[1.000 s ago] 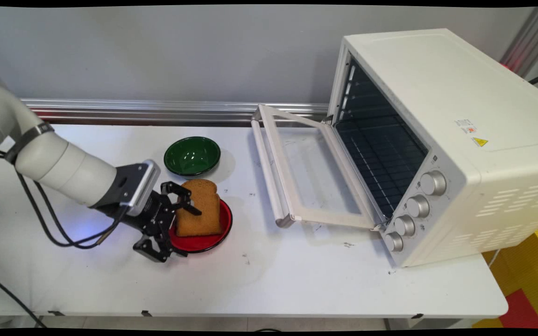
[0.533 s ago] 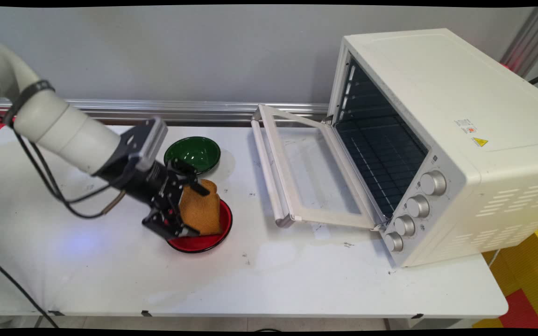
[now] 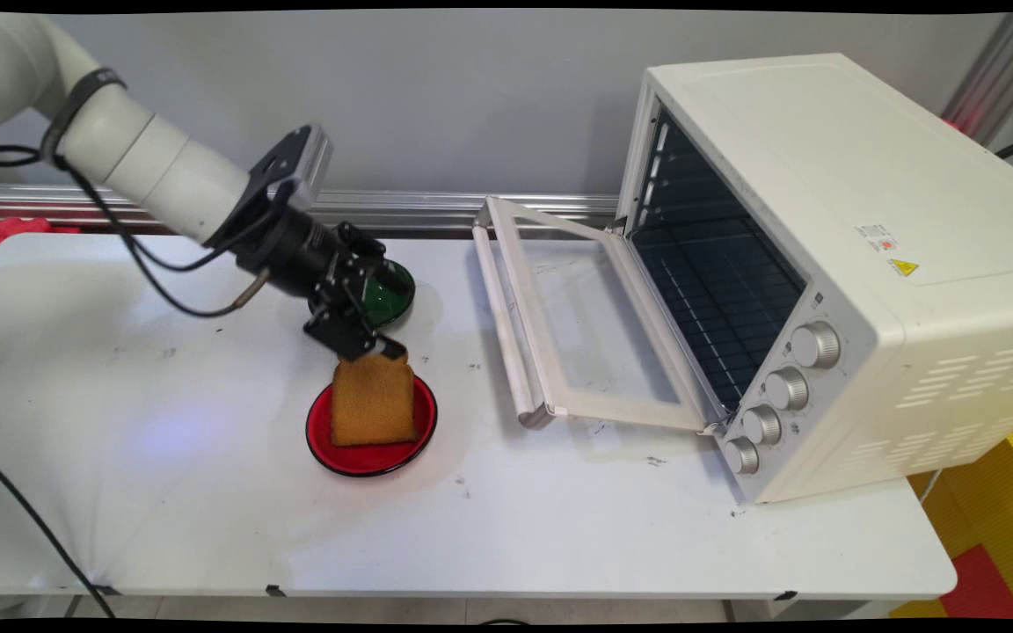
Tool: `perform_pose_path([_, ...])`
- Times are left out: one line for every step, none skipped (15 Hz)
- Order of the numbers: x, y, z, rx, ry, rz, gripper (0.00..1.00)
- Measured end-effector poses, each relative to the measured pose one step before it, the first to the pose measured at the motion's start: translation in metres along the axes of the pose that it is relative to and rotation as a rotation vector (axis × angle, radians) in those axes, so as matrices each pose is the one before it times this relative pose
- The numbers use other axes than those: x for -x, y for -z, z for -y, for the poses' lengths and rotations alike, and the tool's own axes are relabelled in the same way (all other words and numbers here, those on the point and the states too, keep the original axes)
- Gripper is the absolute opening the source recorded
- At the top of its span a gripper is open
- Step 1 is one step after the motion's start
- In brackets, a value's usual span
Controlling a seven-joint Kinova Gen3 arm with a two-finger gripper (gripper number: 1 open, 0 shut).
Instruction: Close the oven
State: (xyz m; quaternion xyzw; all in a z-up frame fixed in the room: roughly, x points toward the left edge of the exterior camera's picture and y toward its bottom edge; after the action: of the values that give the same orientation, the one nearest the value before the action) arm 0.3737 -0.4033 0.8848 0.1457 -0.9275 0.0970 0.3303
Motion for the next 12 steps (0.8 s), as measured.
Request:
perform_pose_path([0.00068, -0.00065, 0.01061, -0.00635, 0.01547, -0.00226, 1.0])
perform_pose_path([0.00162, -0.00161, 0.01143, -0.00576, 0.01632, -0.0013, 1.0])
perform_pose_path([0.00119, -0.00133, 0.00651, -0.00275, 0.00926, -0.0003, 1.0])
perform_pose_path([0.0019, -0.00186, 0.00803, -0.00245, 0.0124, -0.0002, 1.0])
perform_pose_path([0.00217, -0.00229, 0.00711, -0.00008, 0.01122, 0.00128, 1.0])
perform_pose_path([0.0026, -0.00241, 0.00608, 0.00227, 0.01088, 0.00232, 1.0])
perform_pose_path([0.00227, -0.00202, 0.00477, 0.00245, 0.00897, 0.0018, 1.0])
perform_pose_path([0.0026, -0.00215, 0.00489, 0.00273, 0.00973, 0.0018, 1.0])
perform_pose_path([0.00269, -0.00183, 0.00429, 0.00318, 0.00835, 0.00142, 1.0])
perform_pose_path([0.00236, -0.00124, 0.00332, 0.00285, 0.00616, 0.00052, 1.0])
perform_pose_path([0.00264, -0.00148, 0.00332, 0.00493, 0.00539, 0.00101, 1.0])
perform_pose_path([0.00235, -0.0012, 0.00228, 0.00557, 0.00379, 0.00184, 1.0])
